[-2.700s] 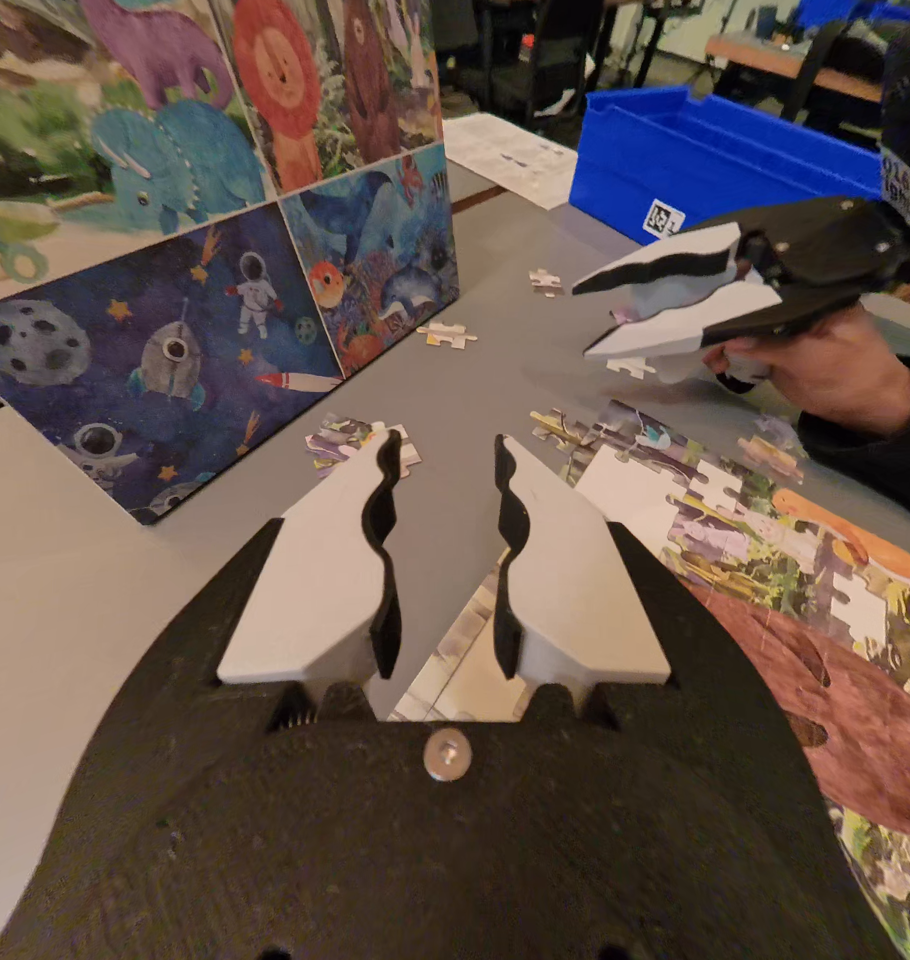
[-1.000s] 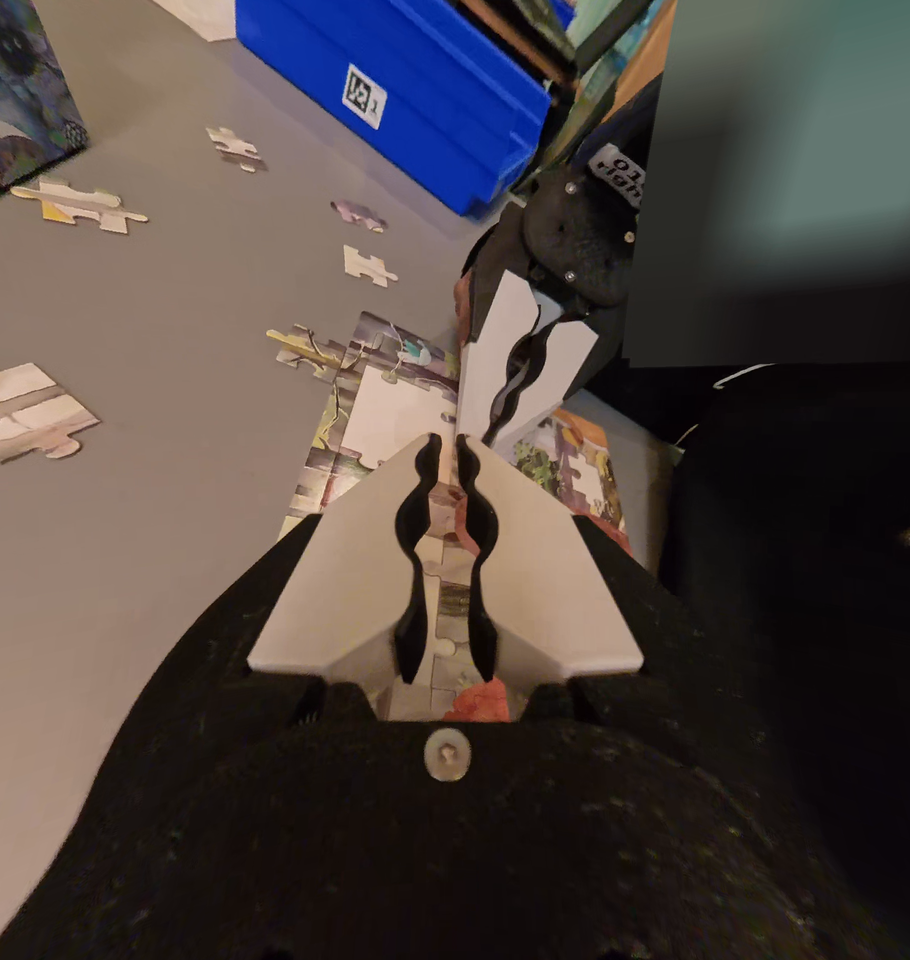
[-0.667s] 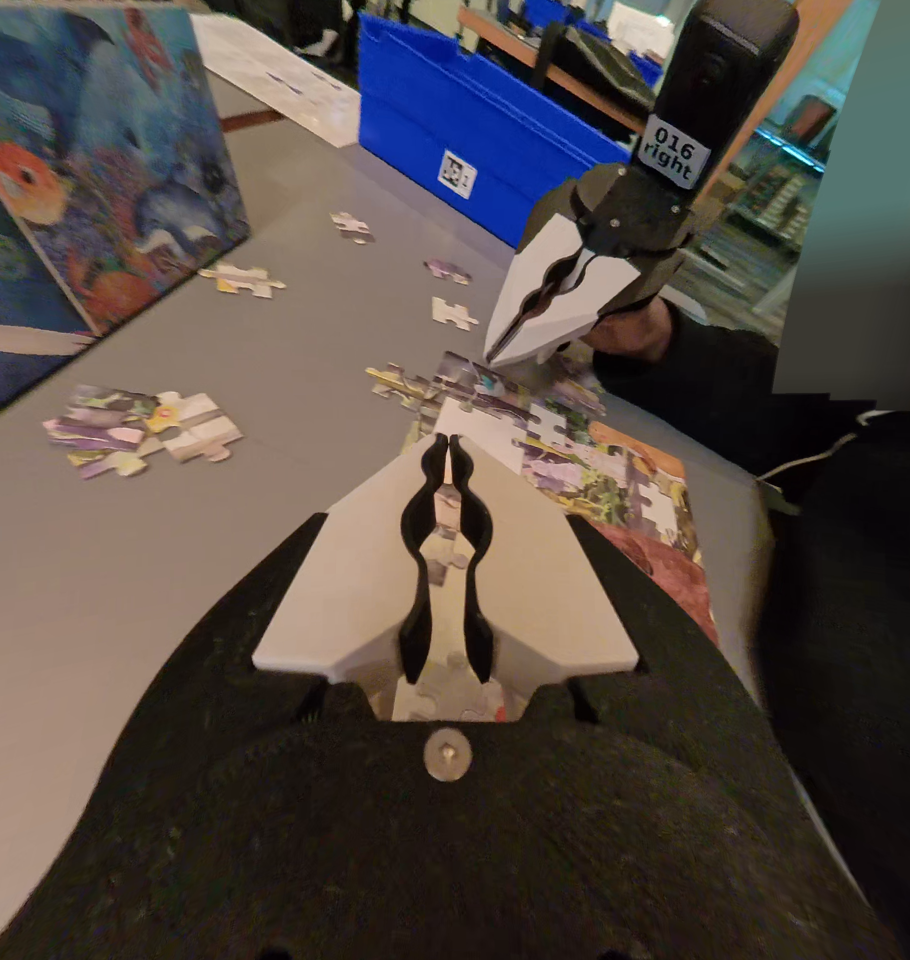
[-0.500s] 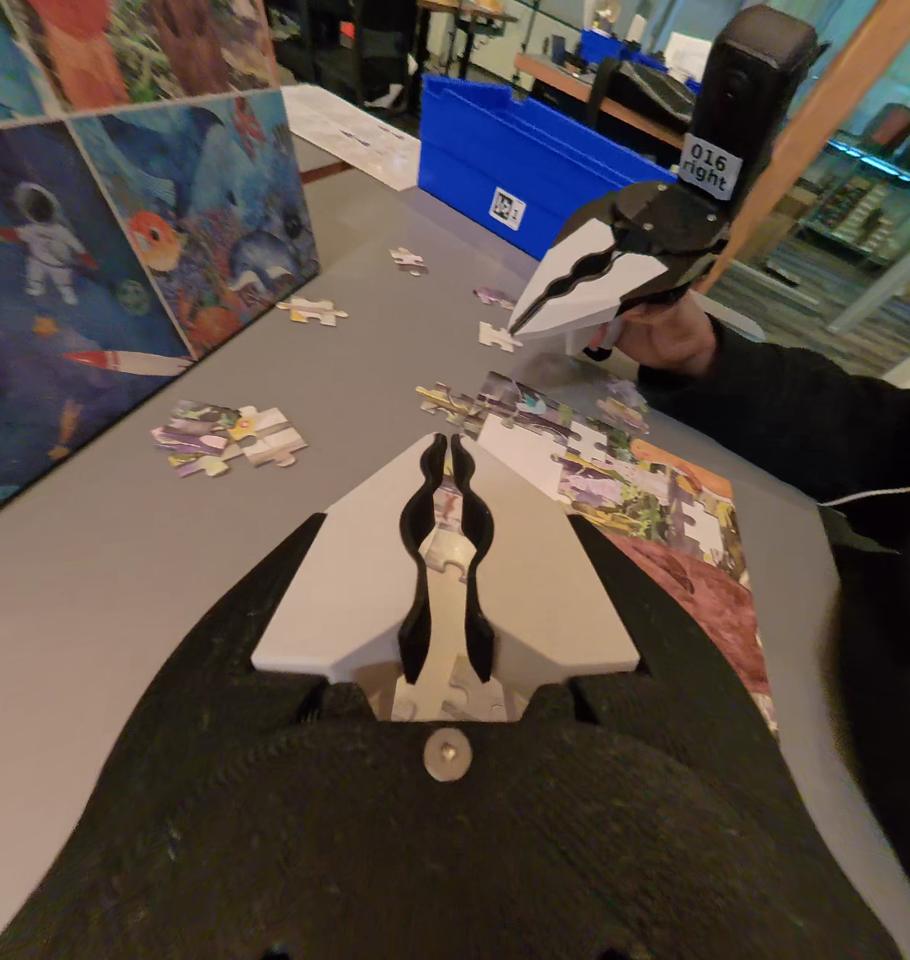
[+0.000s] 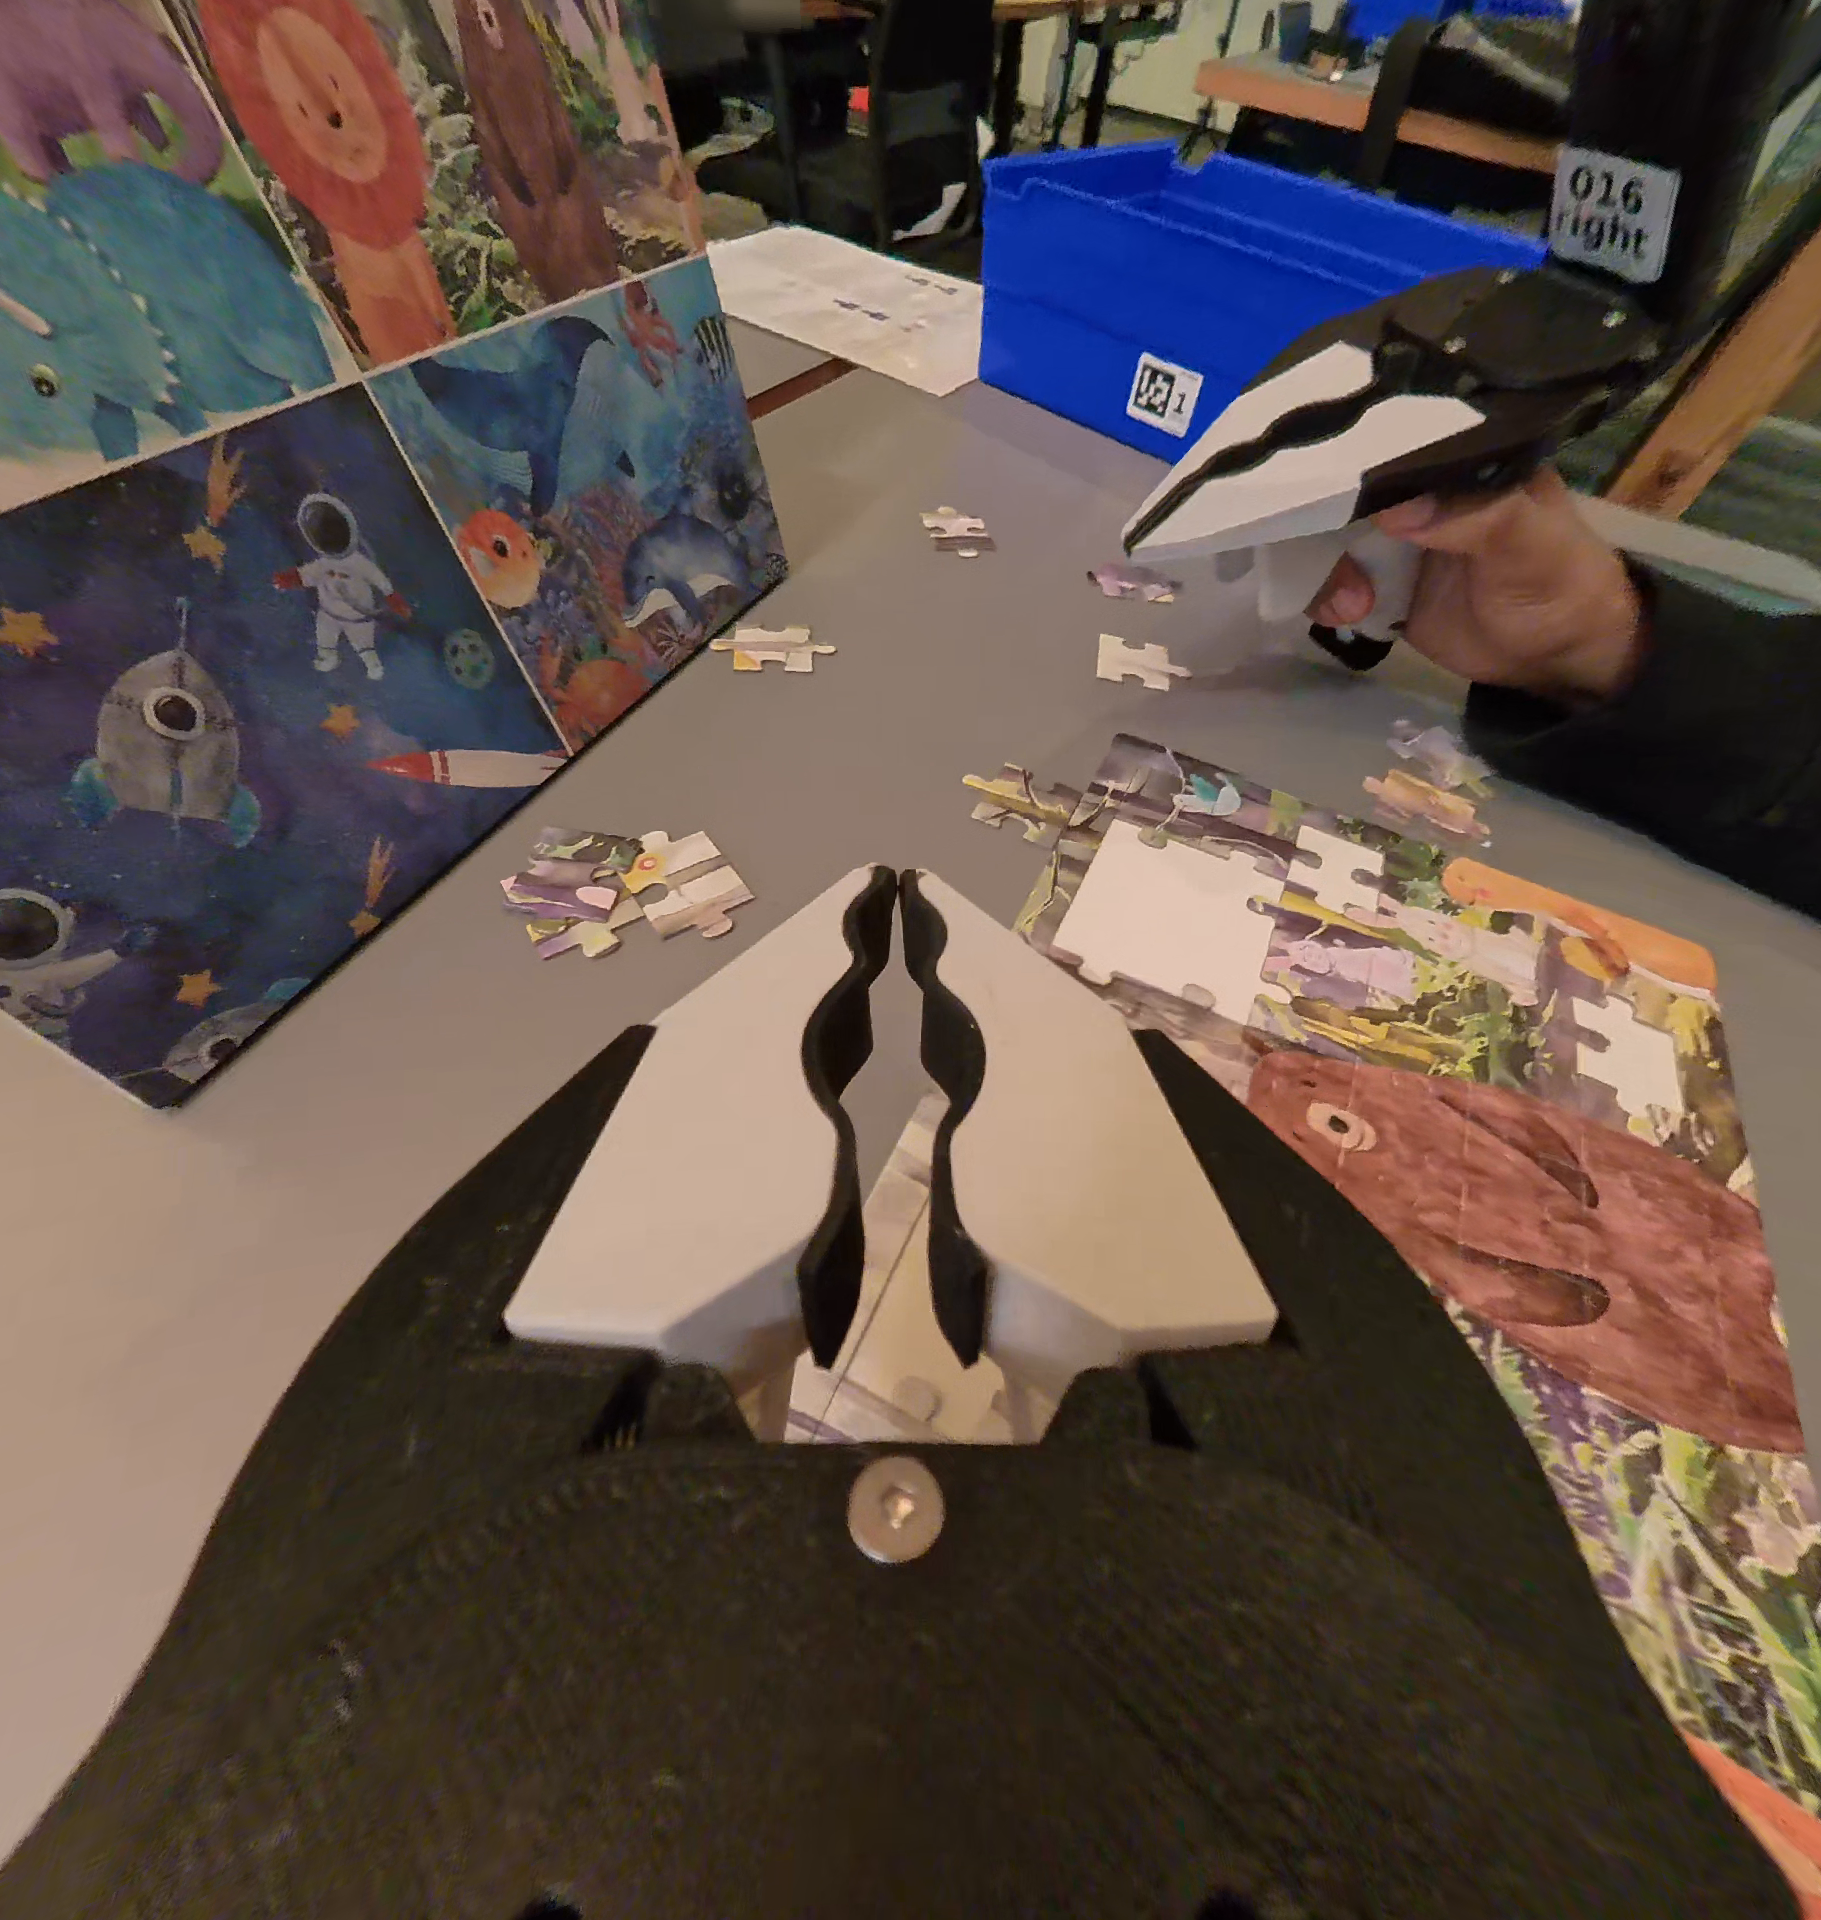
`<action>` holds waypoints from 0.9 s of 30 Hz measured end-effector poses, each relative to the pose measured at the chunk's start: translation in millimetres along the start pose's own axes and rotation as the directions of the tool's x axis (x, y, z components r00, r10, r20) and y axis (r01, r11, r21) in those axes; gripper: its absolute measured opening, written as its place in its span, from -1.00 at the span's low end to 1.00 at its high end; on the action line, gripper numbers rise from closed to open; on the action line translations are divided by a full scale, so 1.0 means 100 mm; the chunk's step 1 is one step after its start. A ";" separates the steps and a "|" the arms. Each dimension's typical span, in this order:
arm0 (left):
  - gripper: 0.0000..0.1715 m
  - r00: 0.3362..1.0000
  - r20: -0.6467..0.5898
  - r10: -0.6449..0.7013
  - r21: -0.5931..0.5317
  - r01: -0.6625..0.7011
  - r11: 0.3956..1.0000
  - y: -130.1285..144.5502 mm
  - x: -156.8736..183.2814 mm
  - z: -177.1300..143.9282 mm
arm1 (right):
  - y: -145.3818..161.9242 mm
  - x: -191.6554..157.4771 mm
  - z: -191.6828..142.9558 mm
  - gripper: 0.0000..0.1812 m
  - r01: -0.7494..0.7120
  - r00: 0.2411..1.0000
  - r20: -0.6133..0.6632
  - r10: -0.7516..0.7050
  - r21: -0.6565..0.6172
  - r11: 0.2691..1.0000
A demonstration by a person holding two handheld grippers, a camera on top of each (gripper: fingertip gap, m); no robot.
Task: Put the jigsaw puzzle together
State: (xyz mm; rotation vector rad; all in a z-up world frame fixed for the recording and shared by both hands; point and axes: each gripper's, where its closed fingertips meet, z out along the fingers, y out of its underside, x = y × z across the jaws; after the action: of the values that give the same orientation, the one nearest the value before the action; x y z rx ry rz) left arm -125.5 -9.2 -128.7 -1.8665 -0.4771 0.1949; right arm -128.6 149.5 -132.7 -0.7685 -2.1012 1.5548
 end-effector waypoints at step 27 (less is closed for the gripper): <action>-1.00 0.977 0.209 -0.033 0.091 0.015 0.996 -0.05 -0.41 -0.20 | 0.01 0.17 -0.03 -0.81 0.009 0.994 -0.112 -0.008 0.005 1.000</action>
State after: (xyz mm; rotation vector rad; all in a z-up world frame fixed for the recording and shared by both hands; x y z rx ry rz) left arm -156.6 -42.4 -121.2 -1.7598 -0.6258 0.3944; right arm -139.5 163.0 -132.6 -0.8241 -2.0159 1.4768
